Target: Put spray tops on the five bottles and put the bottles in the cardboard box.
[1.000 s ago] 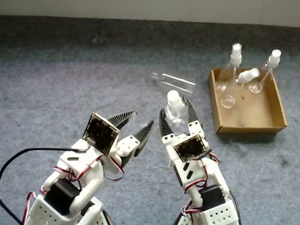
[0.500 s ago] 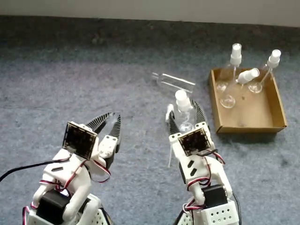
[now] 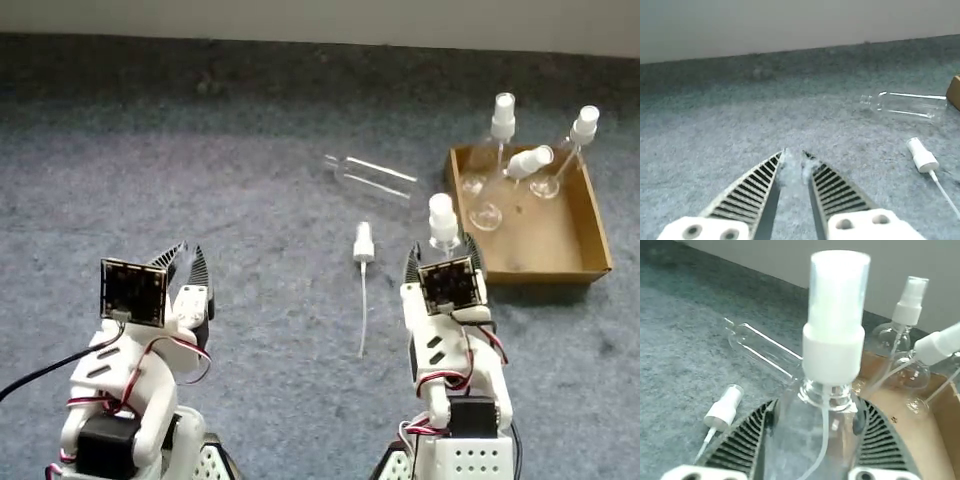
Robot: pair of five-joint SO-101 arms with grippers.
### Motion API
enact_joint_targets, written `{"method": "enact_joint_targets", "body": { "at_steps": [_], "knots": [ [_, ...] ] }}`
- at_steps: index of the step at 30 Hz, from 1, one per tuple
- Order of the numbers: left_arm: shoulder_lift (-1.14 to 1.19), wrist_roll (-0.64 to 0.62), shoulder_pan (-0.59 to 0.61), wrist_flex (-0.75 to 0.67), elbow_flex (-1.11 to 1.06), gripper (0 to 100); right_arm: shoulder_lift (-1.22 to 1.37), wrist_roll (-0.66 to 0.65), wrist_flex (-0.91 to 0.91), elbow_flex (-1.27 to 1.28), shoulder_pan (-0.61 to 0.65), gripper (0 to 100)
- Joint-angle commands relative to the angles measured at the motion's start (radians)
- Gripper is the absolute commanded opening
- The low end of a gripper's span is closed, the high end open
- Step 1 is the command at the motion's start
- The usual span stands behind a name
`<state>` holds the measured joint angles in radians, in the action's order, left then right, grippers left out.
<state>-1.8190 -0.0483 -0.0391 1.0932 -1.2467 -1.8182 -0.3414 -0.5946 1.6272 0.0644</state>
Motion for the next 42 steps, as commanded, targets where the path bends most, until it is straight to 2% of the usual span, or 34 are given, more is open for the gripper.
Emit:
{"method": "enact_joint_targets", "body": {
  "at_steps": [1, 18, 25, 27, 32, 42],
  "knots": [
    [-0.007, 0.0, 0.056, -0.002, -0.067, 1, -0.013, 0.009, -0.042, -0.108, -0.05, 14.5],
    [-0.007, 0.003, 0.061, -0.002, -0.314, 1, 0.007, 0.009, -0.042, -0.308, -0.311, 14.5],
    [-0.007, 0.005, 0.061, -0.003, -0.367, 1, 0.34, 0.012, -0.033, -0.455, -0.375, 14.5],
    [-0.007, 0.005, 0.061, -0.003, -0.369, 1, 0.441, 0.048, 0.036, -0.493, -0.389, 14.5],
    [-0.007, 0.005, 0.061, -0.003, -0.369, 1, 0.636, 0.245, 0.323, -0.501, -0.455, 14.5],
    [-0.007, 0.005, 0.061, -0.012, -0.403, 1, 0.869, 0.264, 0.607, -0.496, -0.509, 14.5]
  ]
}}
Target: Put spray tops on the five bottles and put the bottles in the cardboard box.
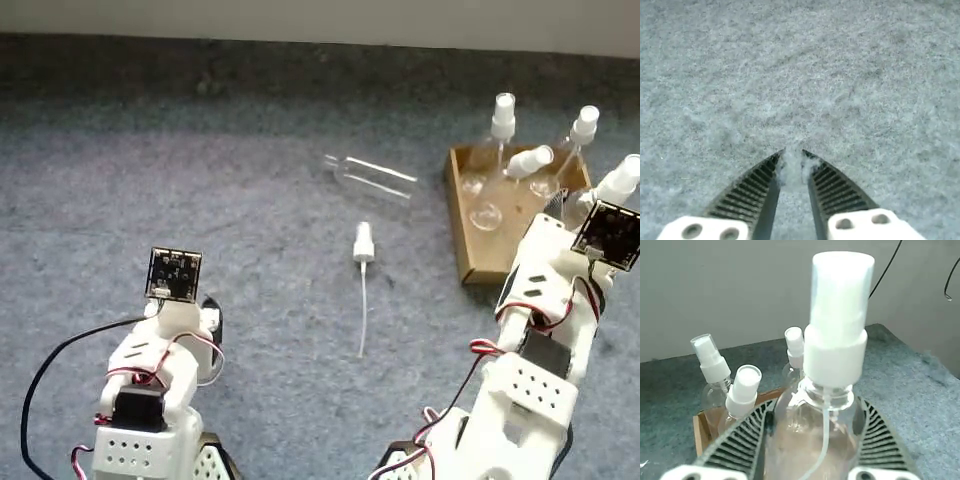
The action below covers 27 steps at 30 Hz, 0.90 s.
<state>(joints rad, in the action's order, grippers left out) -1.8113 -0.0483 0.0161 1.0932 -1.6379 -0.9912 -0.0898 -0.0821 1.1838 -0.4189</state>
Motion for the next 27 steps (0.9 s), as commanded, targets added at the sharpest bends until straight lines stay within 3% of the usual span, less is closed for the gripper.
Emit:
{"method": "enact_joint_targets", "body": {
  "at_steps": [1, 7, 16, 27],
  "knots": [
    [-0.015, 0.005, 0.005, -0.031, -0.019, 1, 0.067, 0.011, 0.124, -0.053, -0.036, 14.5],
    [-0.015, 0.005, 0.005, -0.097, -0.058, 1, 0.242, 0.011, 0.24, -0.056, -0.077, 14.5],
    [-0.015, 0.005, 0.005, -0.095, -0.058, 1, 0.492, 0.012, 0.607, -0.062, -0.071, 14.5],
    [-0.015, 0.005, 0.004, -0.095, -0.058, 1, 0.871, 0.012, 0.625, -0.38, -0.071, 14.5]
  ]
}}
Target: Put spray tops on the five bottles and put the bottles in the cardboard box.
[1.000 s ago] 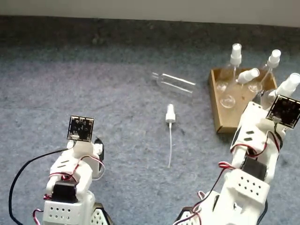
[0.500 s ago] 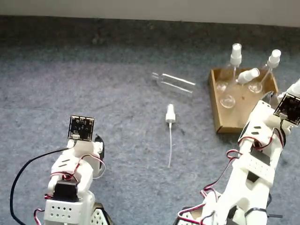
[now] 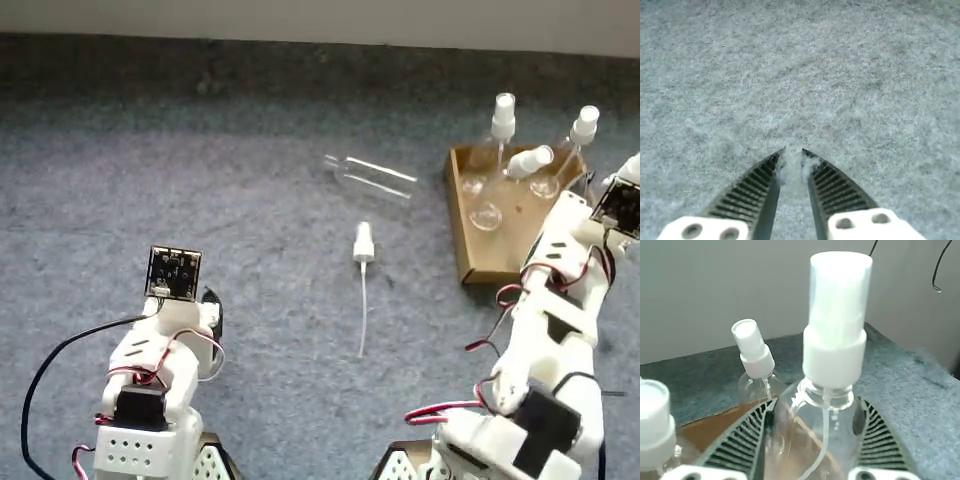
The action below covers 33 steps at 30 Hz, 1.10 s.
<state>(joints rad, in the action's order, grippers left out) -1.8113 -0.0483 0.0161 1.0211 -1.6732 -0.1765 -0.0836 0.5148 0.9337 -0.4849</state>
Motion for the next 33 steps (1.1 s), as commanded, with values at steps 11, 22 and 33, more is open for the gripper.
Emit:
{"method": "enact_joint_targets", "body": {
  "at_steps": [11, 22, 33],
  "knots": [
    [-0.015, 0.005, 0.004, -0.023, -0.022, 1, 0.271, 0.005, 0.035, -0.315, 0.012, 14.5],
    [-0.015, 0.005, 0.004, -0.023, -0.022, 1, 0.295, 0.003, 0.036, -0.321, 0.09, 14.5],
    [-0.015, 0.005, 0.004, -0.023, -0.022, 1, 0.298, -0.135, 0.044, -0.332, 0.13, 14.5]
  ]
}}
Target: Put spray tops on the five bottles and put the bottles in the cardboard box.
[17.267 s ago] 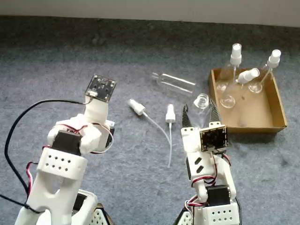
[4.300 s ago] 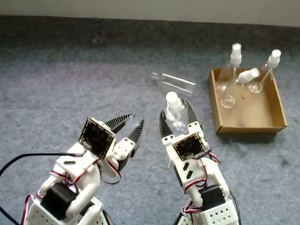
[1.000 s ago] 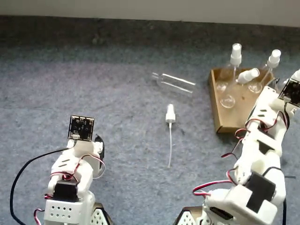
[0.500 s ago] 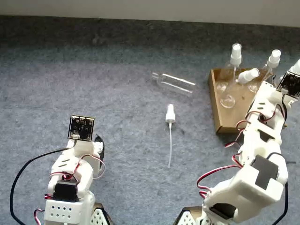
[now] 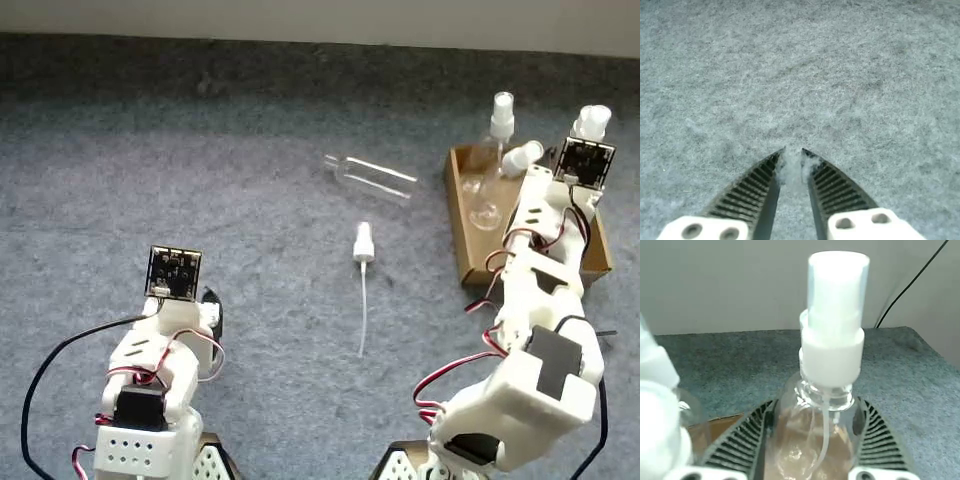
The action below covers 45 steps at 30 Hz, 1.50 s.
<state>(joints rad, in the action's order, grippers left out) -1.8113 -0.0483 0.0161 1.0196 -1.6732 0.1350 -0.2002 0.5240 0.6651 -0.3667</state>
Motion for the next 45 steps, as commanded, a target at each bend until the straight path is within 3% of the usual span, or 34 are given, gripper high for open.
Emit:
{"method": "enact_joint_targets", "body": {
  "at_steps": [1, 16, 45],
  "knots": [
    [-0.015, 0.005, 0.004, -0.021, -0.022, 1, -0.013, -0.02, 0.056, -0.064, 0.012, 14.5],
    [-0.015, 0.005, 0.004, -0.021, -0.022, 1, 0.176, -0.012, 0.308, -0.064, -0.024, 14.5],
    [-0.015, 0.005, 0.004, -0.021, -0.022, 1, 0.196, -0.017, 0.315, -0.056, -0.07, 14.9]
  ]
}}
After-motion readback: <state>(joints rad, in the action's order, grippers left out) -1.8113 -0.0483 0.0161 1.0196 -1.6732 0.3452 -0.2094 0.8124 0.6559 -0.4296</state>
